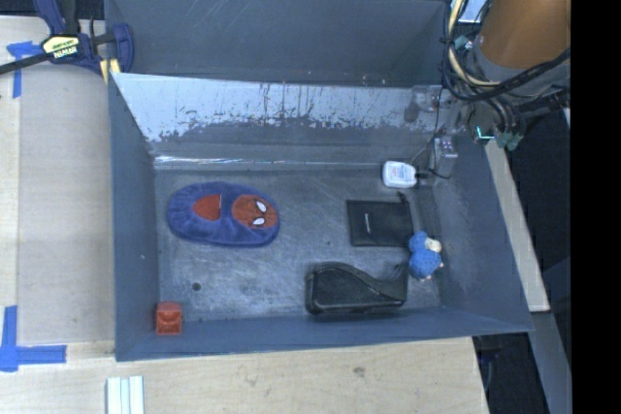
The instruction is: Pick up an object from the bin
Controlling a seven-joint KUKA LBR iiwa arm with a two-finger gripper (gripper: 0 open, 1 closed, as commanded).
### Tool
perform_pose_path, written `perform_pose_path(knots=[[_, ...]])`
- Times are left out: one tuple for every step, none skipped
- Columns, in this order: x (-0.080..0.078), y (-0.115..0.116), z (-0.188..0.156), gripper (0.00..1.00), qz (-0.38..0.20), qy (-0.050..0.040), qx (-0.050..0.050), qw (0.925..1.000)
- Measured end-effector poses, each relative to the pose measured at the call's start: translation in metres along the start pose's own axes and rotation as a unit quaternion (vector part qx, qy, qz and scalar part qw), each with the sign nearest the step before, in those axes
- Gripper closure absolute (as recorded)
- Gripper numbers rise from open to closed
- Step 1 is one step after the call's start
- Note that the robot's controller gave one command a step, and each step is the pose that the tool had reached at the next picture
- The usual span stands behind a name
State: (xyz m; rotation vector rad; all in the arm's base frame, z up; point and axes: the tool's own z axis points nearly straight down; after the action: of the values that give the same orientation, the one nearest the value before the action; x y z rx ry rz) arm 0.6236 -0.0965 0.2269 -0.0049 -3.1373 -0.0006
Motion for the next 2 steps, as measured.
perform_pose_path(knots=[[0.064,0.04,0.143,0.0,-0.068,0.0008,-0.001,0.9977],[0.042,0.005,0.158,0.0,-0.09,-0.0046,0.002,0.9959]])
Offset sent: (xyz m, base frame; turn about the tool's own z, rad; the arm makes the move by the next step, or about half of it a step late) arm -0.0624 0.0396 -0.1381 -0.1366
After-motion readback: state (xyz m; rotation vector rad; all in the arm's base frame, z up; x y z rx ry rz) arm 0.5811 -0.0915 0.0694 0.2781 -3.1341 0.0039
